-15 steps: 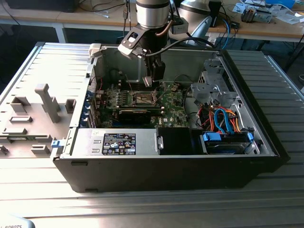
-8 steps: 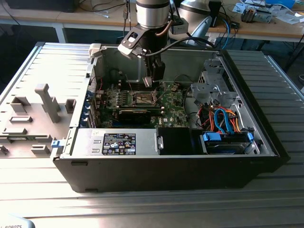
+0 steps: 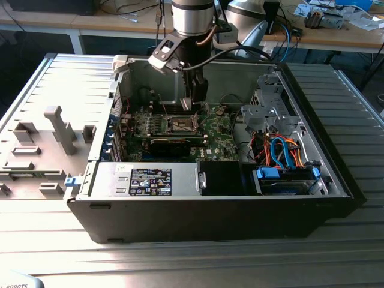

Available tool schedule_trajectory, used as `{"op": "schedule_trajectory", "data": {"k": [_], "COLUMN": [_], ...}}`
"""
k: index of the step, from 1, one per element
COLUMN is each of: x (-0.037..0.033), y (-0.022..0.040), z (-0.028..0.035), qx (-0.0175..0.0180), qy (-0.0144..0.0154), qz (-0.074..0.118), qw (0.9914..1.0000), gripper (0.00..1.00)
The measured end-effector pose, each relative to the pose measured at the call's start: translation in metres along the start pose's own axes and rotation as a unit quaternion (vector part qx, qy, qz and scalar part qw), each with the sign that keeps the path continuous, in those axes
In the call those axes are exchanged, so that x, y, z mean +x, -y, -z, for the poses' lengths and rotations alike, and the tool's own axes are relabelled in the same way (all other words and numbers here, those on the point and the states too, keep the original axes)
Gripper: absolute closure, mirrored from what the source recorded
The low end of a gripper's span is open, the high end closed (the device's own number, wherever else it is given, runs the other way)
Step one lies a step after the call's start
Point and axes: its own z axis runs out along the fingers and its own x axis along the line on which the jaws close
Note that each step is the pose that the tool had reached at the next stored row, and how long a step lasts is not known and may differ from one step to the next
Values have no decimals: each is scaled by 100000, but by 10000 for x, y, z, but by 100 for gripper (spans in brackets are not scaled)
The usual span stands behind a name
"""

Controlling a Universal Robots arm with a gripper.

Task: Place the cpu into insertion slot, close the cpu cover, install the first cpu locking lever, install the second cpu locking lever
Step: 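Place the cpu into insertion slot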

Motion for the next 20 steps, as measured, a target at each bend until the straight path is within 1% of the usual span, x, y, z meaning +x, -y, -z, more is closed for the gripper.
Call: {"op": "schedule_trajectory", "data": {"k": [1,5,6,7,13,15,17,20], "x": [1,1,1,0,3,3,3,3], "y": [0,0,0,0,10,12,12,13], "z": [0,-1,-1,-1,-3,-3,-3,-4], "qx": [58,149,205,237,298,347,403,468], "qy": [227,676,948,1102,1405,1635,1928,2228], "qz": [-135,-381,-440,-464,-618,-630,-637,-733], "qw": [100000,99997,99994,99993,99988,99984,99979,99971], "gripper": [46,46,46,46,46,46,46,46]}}
